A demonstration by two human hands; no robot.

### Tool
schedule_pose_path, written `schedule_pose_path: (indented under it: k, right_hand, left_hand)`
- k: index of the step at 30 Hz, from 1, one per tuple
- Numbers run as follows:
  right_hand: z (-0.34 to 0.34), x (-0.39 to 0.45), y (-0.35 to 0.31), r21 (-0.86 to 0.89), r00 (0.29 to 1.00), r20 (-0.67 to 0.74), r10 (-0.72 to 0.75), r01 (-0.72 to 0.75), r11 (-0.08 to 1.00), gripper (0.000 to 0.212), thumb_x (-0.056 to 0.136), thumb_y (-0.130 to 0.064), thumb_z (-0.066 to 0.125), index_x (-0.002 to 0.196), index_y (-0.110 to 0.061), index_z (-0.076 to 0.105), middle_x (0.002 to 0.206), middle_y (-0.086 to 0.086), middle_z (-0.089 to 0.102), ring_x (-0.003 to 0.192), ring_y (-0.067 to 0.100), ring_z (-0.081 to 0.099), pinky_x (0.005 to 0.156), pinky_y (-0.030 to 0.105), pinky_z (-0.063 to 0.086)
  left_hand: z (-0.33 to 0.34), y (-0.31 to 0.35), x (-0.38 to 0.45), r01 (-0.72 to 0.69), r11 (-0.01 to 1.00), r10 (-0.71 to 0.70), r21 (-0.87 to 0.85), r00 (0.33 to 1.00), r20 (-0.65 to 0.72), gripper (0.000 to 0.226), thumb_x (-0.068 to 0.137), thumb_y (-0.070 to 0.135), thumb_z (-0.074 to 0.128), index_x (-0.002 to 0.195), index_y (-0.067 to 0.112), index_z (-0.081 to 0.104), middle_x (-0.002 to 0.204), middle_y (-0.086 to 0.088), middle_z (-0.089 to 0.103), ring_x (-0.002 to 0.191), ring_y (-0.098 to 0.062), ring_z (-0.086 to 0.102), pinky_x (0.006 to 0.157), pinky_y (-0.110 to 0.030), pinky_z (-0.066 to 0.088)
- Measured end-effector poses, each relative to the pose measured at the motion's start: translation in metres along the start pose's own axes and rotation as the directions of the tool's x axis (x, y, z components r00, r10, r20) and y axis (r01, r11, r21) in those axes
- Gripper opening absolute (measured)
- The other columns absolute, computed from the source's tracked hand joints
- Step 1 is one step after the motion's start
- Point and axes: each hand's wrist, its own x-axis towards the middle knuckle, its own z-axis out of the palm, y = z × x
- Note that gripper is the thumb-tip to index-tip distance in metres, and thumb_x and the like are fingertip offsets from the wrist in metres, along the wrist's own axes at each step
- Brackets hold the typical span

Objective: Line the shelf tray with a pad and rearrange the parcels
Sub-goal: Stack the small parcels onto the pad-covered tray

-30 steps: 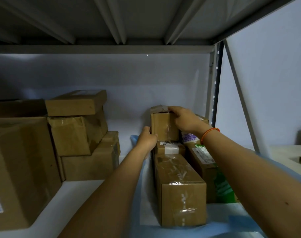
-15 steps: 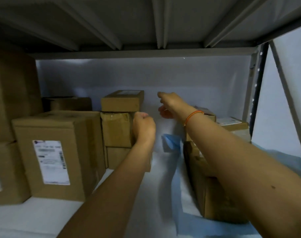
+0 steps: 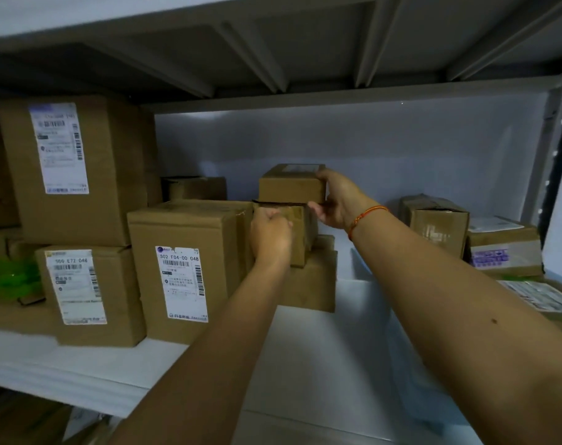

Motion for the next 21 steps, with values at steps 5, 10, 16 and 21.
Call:
schedule_pose_path:
  k: [5, 10, 16, 21]
  right_hand:
    - [-0.012, -0.01, 0.001, 0.054, 0.994, -0.062, -0.09, 0.094, 0.994, 0.021, 0.092, -0.034, 0.054, 0.088, -0.014, 0.051, 0.085, 0.011, 0.059, 0.064, 0.019, 0.059, 0.052, 0.019, 0.05]
    - [-0.043, -0.032, -0.005, 0.065, 0.961, -0.188, -0.201, 0.216, 0.974, 0.016, 0.091, -0.032, 0.053, 0.089, -0.016, 0.052, 0.087, 0.008, 0.057, 0.074, 0.018, 0.058, 0.05, 0.019, 0.048]
    - [-0.087, -0.066, -0.012, 0.138, 0.887, -0.333, -0.321, 0.382, 0.914, 0.021, 0.088, -0.019, 0.047, 0.067, -0.018, 0.043, 0.066, 0.0, 0.046, 0.057, 0.012, 0.047, 0.047, 0.022, 0.038]
    - [-0.124, -0.102, -0.013, 0.187, 0.879, -0.335, -0.34, 0.415, 0.89, 0.025, 0.088, -0.01, 0.039, 0.064, -0.017, 0.034, 0.063, 0.0, 0.041, 0.052, 0.015, 0.047, 0.047, 0.021, 0.039]
  left_hand:
    - [0.002, 0.007, -0.008, 0.008, 0.999, -0.007, -0.042, 1.0, 0.007, 0.023, 0.092, 0.014, 0.038, 0.078, 0.026, 0.051, 0.095, -0.008, 0.065, 0.087, -0.025, 0.062, 0.089, -0.044, 0.053]
    - [0.009, 0.014, -0.015, 0.034, 0.995, -0.033, -0.096, 0.999, 0.01, 0.02, 0.095, 0.028, 0.037, 0.094, 0.024, 0.056, 0.11, -0.012, 0.062, 0.103, -0.031, 0.061, 0.097, -0.047, 0.05]
    - [0.024, 0.027, -0.04, 0.145, 0.963, -0.112, -0.225, 0.982, 0.153, 0.05, 0.098, 0.041, 0.037, 0.141, 0.016, 0.035, 0.117, -0.004, 0.052, 0.103, -0.025, 0.059, 0.088, -0.036, 0.049]
    - [0.041, 0.032, -0.073, 0.2, 0.92, -0.093, -0.336, 0.947, 0.307, 0.048, 0.091, 0.05, 0.048, 0.13, 0.024, 0.046, 0.111, 0.003, 0.065, 0.102, -0.02, 0.064, 0.066, -0.026, 0.048]
